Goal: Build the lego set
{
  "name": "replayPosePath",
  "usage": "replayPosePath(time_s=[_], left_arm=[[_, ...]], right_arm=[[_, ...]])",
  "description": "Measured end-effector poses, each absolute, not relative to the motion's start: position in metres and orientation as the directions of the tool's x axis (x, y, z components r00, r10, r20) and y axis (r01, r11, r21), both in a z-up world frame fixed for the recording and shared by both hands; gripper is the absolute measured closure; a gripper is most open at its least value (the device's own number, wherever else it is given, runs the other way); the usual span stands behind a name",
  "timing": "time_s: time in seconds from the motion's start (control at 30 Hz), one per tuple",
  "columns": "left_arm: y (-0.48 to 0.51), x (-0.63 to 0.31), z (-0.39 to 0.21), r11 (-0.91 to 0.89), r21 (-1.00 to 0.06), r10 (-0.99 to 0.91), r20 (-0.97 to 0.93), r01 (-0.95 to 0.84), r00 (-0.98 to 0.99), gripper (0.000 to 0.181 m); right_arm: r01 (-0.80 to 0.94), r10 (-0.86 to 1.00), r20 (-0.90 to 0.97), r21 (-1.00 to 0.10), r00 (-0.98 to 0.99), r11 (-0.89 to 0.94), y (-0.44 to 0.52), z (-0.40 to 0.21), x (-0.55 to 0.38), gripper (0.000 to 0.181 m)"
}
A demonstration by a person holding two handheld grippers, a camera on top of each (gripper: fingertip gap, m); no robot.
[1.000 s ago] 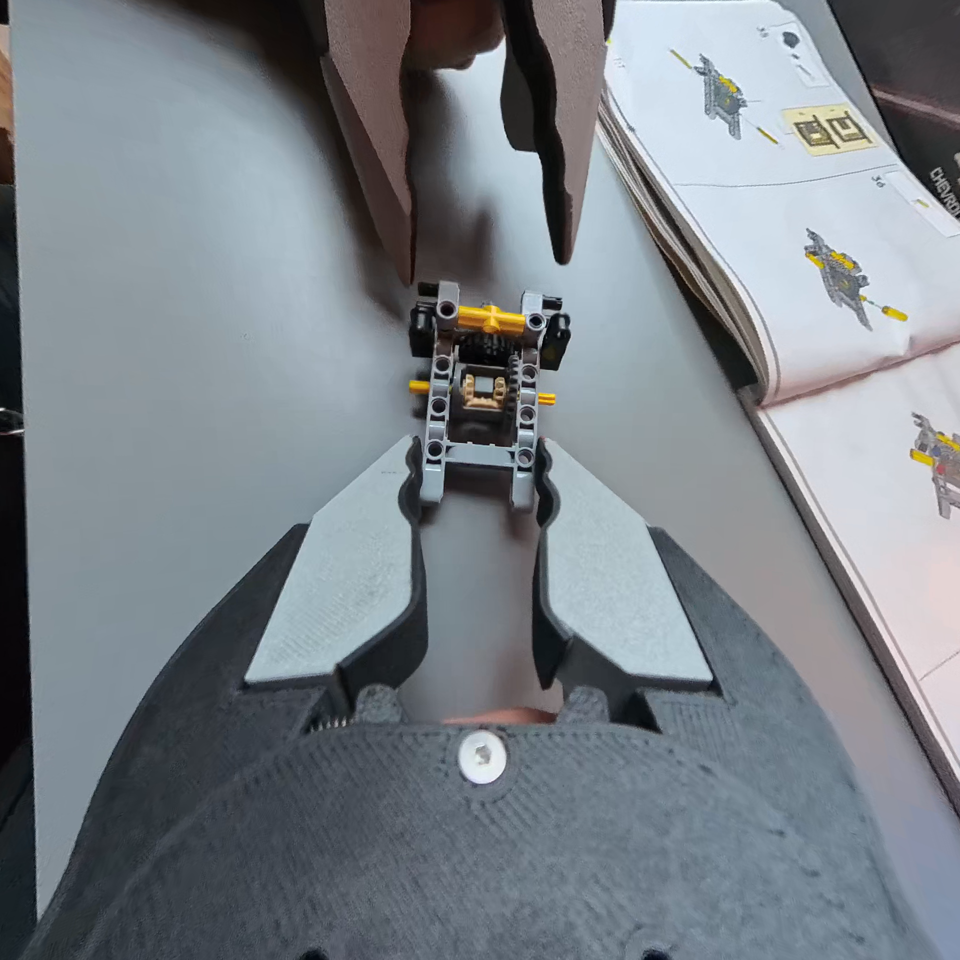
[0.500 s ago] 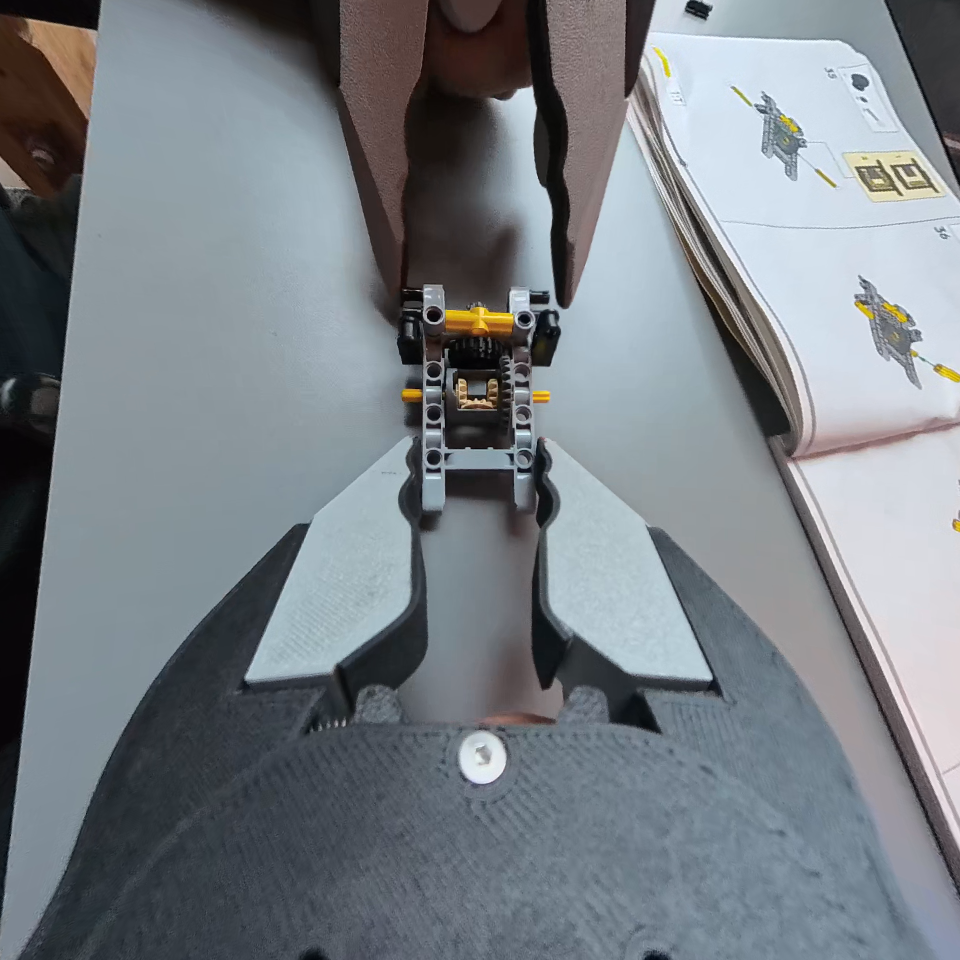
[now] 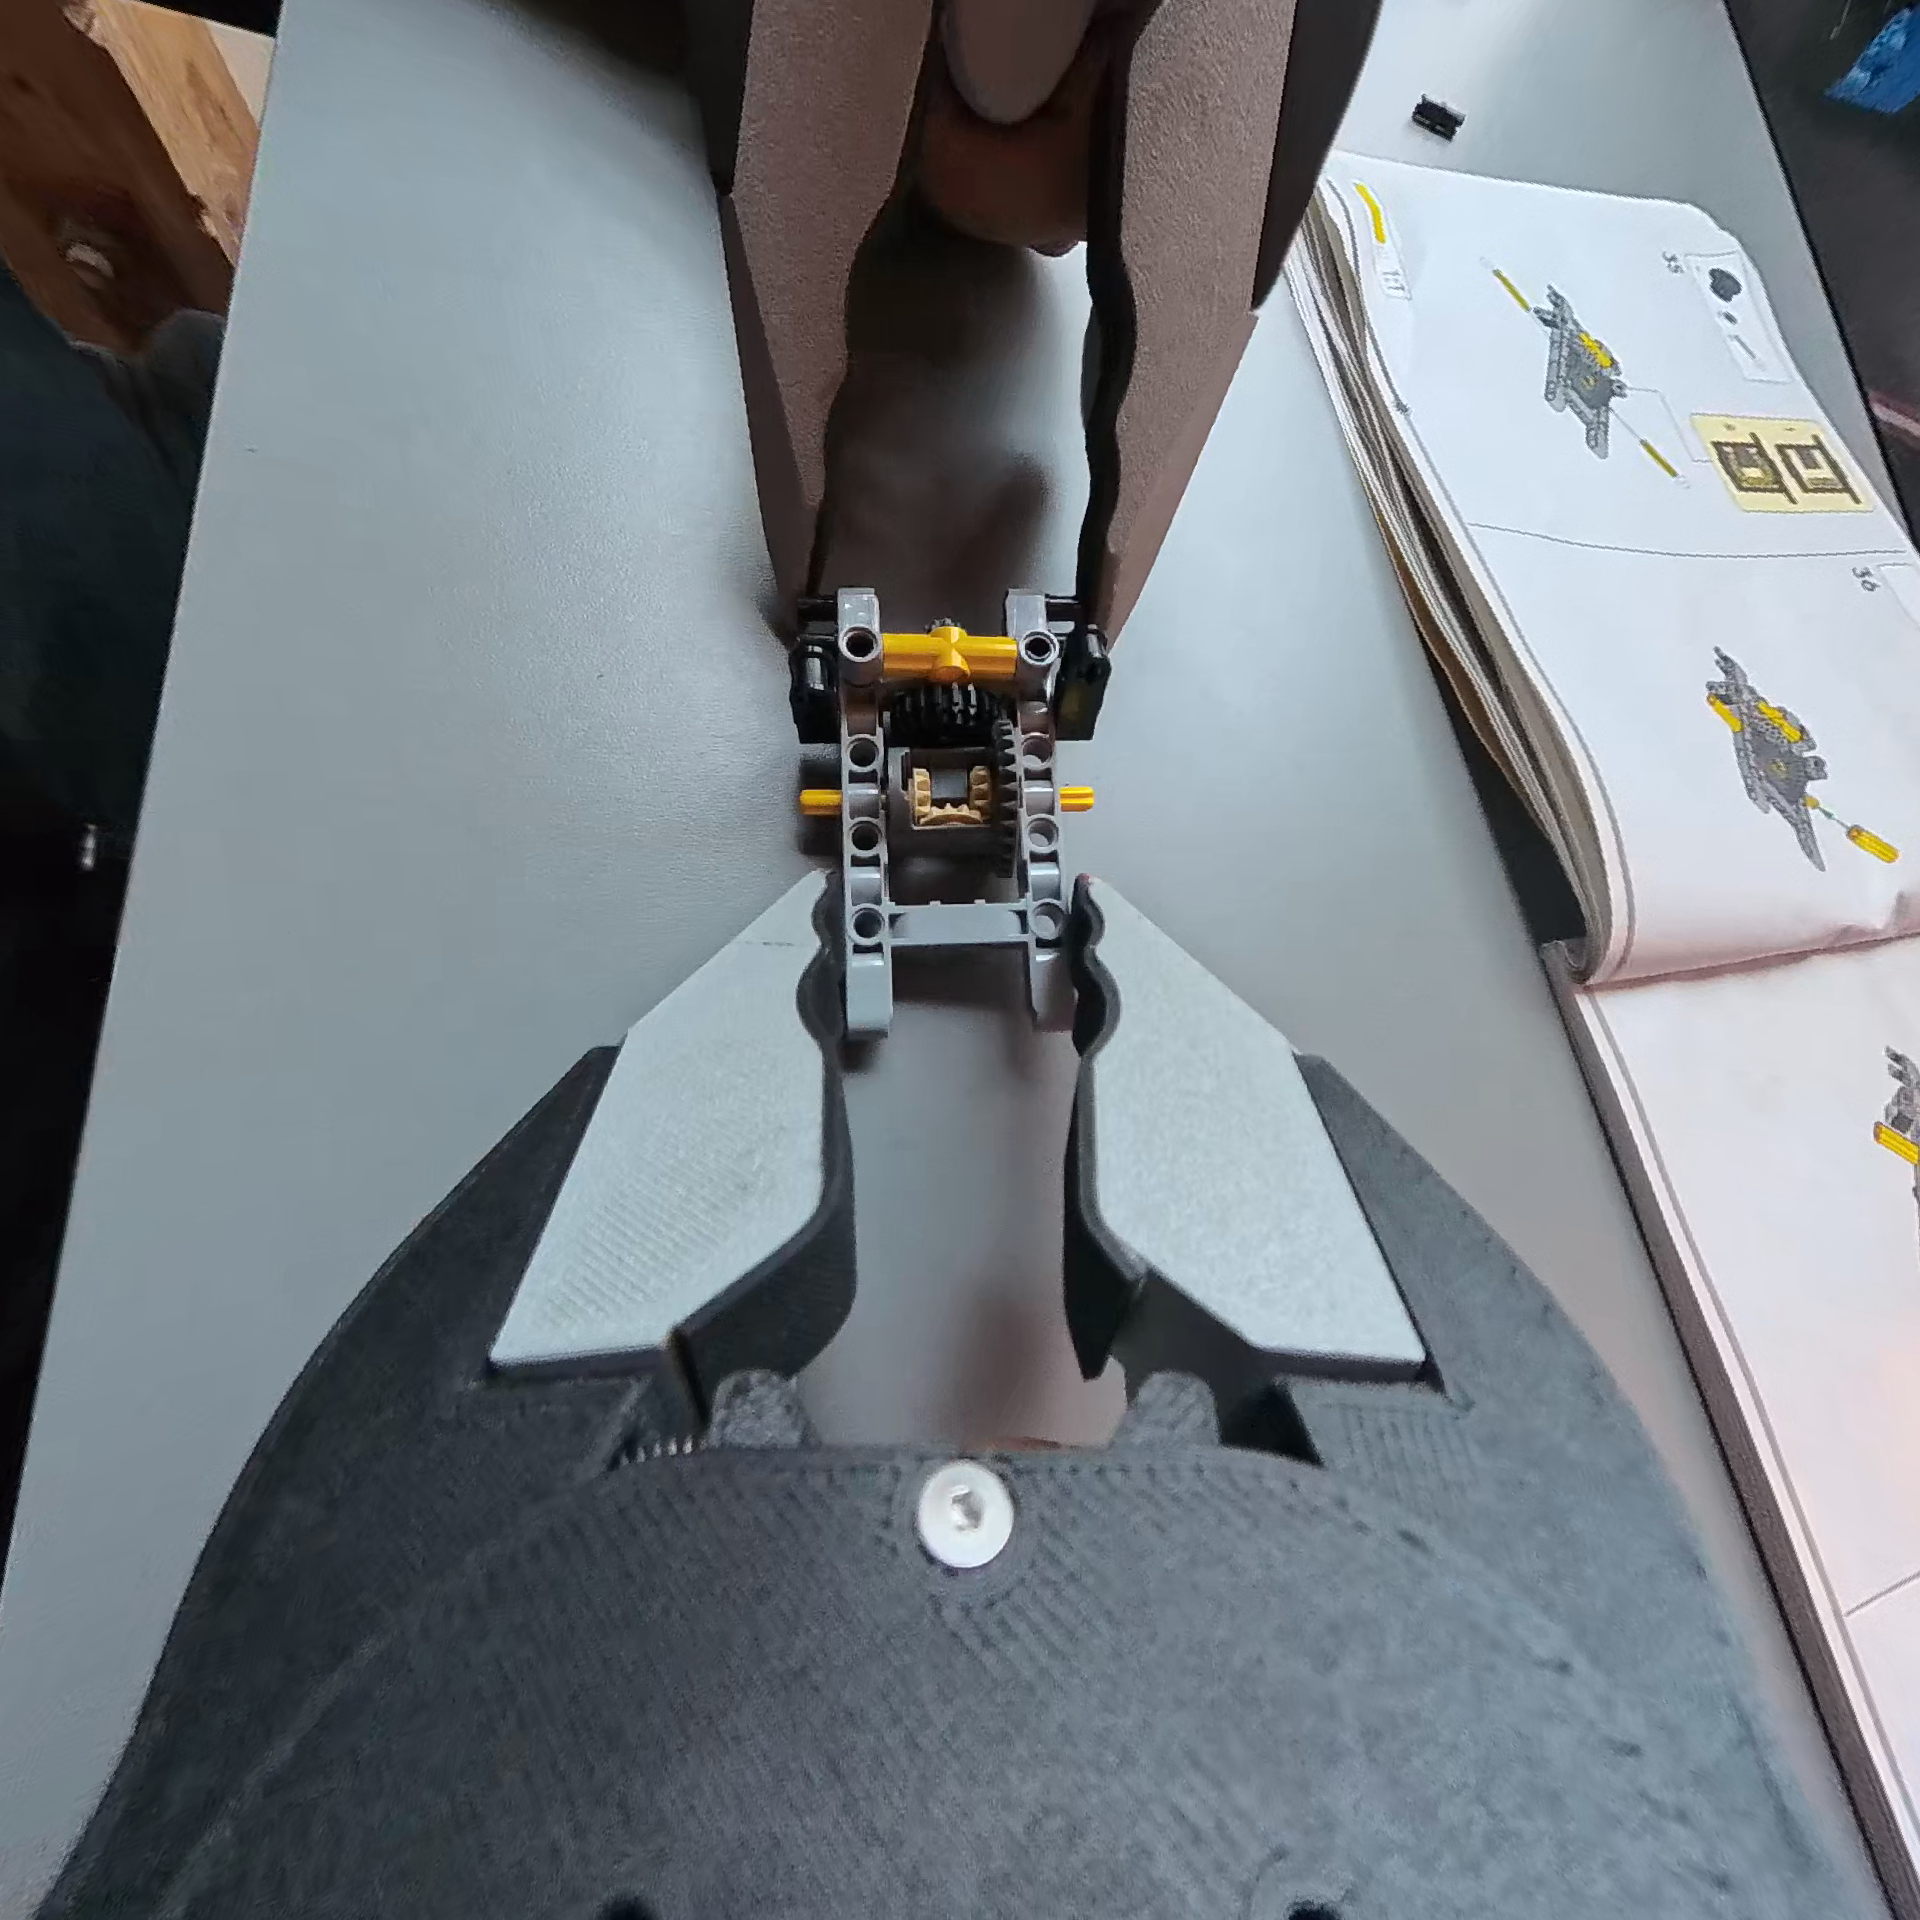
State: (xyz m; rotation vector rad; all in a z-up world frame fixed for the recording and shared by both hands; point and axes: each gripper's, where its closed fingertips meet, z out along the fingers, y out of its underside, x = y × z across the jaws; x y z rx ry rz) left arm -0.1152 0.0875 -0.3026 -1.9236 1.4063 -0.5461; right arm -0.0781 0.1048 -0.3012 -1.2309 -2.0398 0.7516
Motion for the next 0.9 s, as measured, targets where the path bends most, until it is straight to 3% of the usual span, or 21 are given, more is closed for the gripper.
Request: replayPosePath(time_s=[0.33,0.9], left_arm=[[0.0877,-0.115,-0.3003,-0.194,-0.744,-0.943,-0.037,-0.639,0.33,0.125],[0.0853,-0.1119,-0.303,-0.179,-0.731,-0.947,-0.054,-0.659,0.316,0.126]], right_arm=[[0.571,0.915,0.137,-0.744,-0.378,0.347,0.1041,-0.3033,-0.0777,0.141],[0.555,0.909,0.17,-0.744,-0.382,0.372,0.103,-0.3021,-0.0775,0.139]])
